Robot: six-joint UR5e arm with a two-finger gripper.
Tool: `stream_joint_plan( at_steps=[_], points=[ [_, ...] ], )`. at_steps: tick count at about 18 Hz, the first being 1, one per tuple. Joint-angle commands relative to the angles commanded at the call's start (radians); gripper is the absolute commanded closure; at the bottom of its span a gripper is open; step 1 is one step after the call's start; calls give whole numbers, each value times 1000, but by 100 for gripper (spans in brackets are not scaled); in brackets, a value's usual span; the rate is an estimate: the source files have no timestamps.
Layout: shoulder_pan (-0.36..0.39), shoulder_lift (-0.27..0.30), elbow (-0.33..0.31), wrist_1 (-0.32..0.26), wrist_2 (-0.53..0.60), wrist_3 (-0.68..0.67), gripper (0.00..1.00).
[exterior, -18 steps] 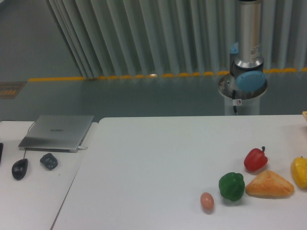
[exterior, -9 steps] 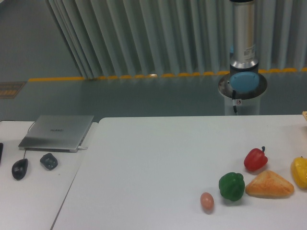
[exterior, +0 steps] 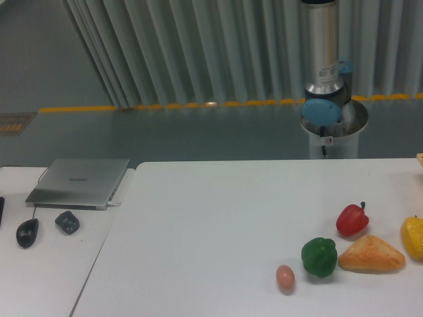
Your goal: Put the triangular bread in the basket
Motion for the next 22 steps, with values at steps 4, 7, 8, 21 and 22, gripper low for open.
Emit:
stream_joint_plan(
  at_steps=[4,7,8,21,22],
  points=[
    [-91,-47,37,2,-52,-2,0],
    [-129,-90,49,3,-89,0,0],
    [-140,-104,52,5,-100,0,0],
    [-393,-219,112,129,-101,-101,0],
    [-408,-219,111,129,-101,-107,0]
  ],
)
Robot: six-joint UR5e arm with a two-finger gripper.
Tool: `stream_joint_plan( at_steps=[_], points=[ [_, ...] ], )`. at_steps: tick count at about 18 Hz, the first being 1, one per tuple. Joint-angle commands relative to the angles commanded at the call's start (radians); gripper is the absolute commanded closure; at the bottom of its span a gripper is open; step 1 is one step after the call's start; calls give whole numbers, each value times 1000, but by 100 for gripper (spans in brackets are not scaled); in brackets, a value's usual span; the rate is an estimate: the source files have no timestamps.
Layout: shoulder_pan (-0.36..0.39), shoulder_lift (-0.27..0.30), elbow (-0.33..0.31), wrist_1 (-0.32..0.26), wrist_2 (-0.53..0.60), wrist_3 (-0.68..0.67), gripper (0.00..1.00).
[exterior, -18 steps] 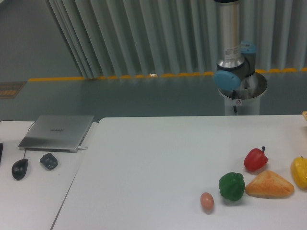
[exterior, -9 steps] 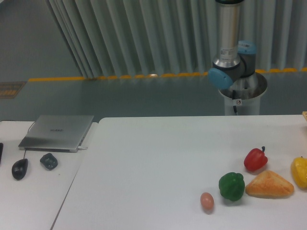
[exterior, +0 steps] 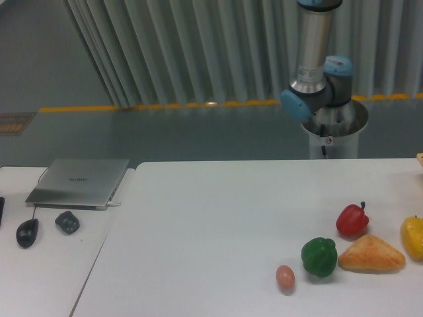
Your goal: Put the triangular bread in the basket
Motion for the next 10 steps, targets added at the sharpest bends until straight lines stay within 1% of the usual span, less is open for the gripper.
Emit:
stream_joint_plan(
  at_steps=[4,6,10],
  points=[
    [-14,-12,-8,0,0,-22,0],
    [-9,-11,-24,2,0,-22,0],
    [11,-9,-29,15,0,-20,0]
  ],
)
